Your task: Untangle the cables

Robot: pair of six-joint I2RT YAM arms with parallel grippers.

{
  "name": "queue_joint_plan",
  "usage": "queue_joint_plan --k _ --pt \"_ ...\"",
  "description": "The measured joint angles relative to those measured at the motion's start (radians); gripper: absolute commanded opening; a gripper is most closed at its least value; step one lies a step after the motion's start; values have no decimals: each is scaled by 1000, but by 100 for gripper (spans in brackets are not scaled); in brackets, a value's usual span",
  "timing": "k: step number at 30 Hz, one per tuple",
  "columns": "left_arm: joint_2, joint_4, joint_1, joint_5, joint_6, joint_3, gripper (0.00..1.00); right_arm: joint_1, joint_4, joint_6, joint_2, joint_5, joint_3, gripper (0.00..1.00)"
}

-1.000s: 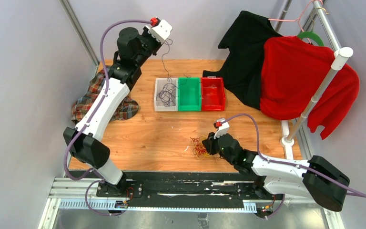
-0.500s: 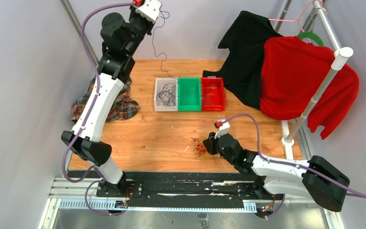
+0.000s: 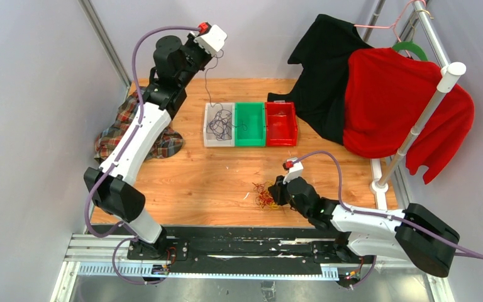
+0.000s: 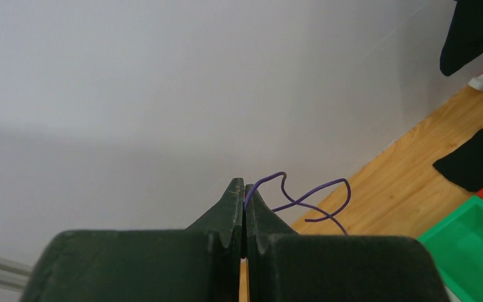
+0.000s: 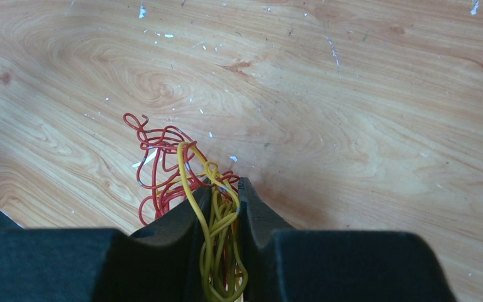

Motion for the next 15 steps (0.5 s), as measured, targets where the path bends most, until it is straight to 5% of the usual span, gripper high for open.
queue_joint_plan --k 8,15 --pt "0 17 2 -29 49 -16 0 0 16 2 44 -3 -2 1" --pt "13 5 32 -10 -18 137 1 0 24 2 55 -10 -2 1"
